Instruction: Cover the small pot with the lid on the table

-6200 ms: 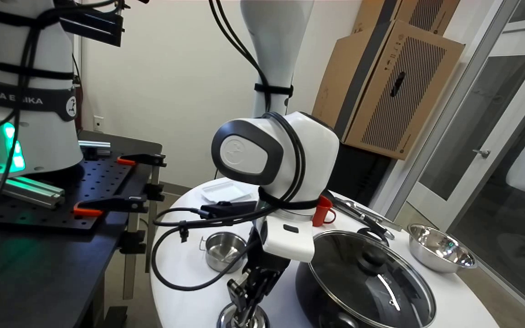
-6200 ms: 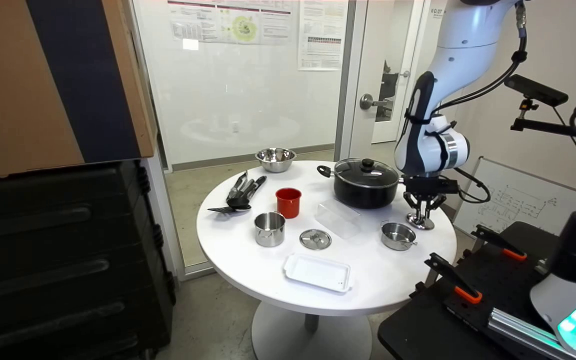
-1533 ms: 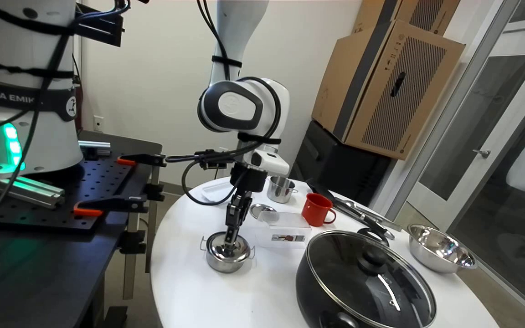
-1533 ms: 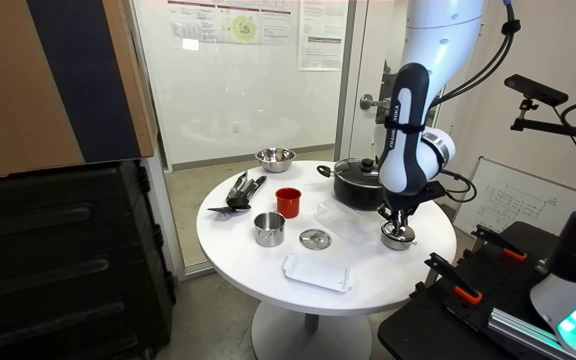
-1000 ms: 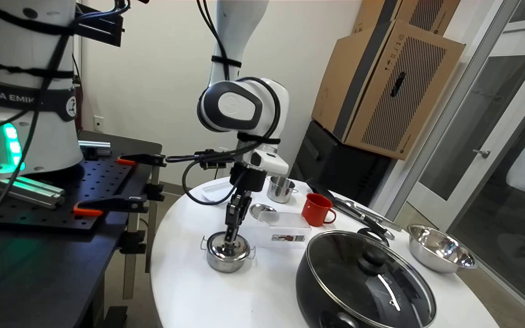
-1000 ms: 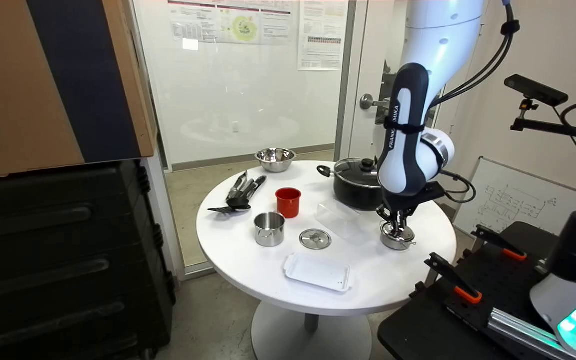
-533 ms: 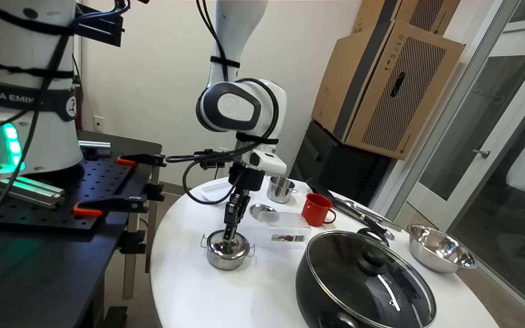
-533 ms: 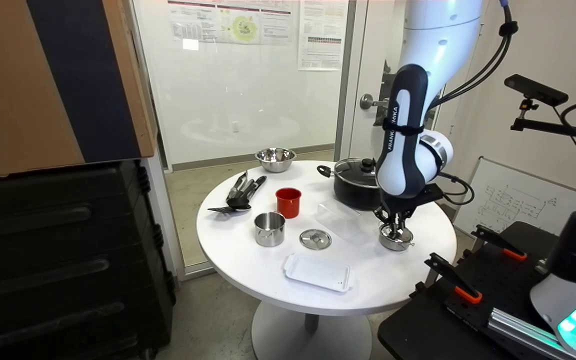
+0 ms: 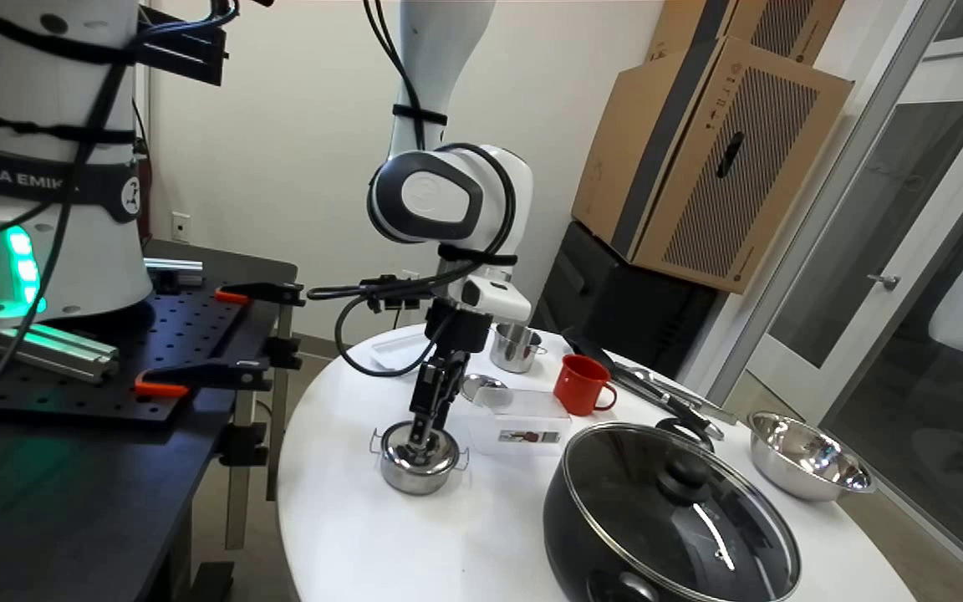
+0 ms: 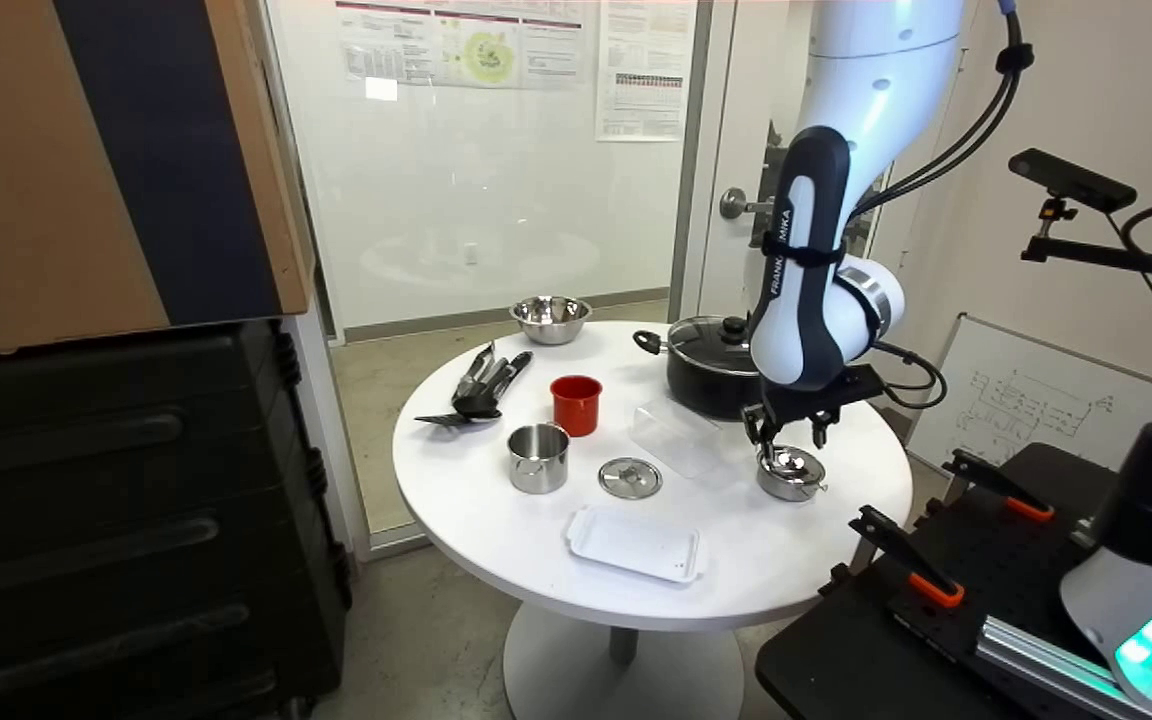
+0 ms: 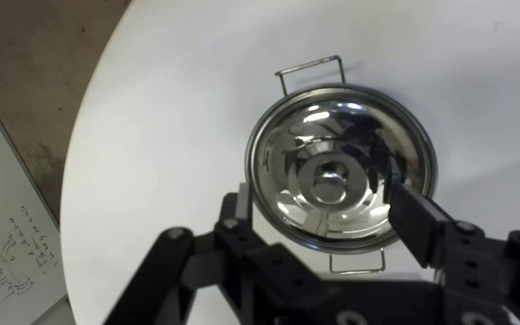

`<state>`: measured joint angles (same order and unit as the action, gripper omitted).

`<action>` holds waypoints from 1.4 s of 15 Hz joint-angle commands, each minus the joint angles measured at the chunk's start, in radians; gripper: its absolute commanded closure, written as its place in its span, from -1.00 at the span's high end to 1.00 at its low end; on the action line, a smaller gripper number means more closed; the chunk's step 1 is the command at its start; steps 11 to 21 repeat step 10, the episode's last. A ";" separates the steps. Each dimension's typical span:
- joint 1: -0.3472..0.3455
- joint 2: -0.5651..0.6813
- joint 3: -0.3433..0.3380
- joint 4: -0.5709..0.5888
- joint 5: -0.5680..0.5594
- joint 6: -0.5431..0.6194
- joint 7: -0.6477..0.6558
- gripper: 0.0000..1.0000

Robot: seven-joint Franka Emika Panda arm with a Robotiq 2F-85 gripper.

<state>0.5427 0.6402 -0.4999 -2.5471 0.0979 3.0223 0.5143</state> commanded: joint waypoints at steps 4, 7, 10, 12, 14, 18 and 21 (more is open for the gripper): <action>-0.024 -0.068 -0.031 -0.054 0.016 0.049 -0.016 1.00; -0.029 -0.083 -0.051 -0.071 0.017 0.065 -0.025 1.00; -0.028 -0.051 -0.045 -0.040 0.021 0.040 -0.020 1.00; -0.028 -0.051 -0.045 -0.040 0.021 0.040 -0.020 1.00; -0.028 -0.051 -0.045 -0.040 0.021 0.040 -0.020 1.00; -0.028 -0.051 -0.045 -0.040 0.021 0.040 -0.020 1.00; -0.028 -0.051 -0.045 -0.040 0.021 0.040 -0.020 1.00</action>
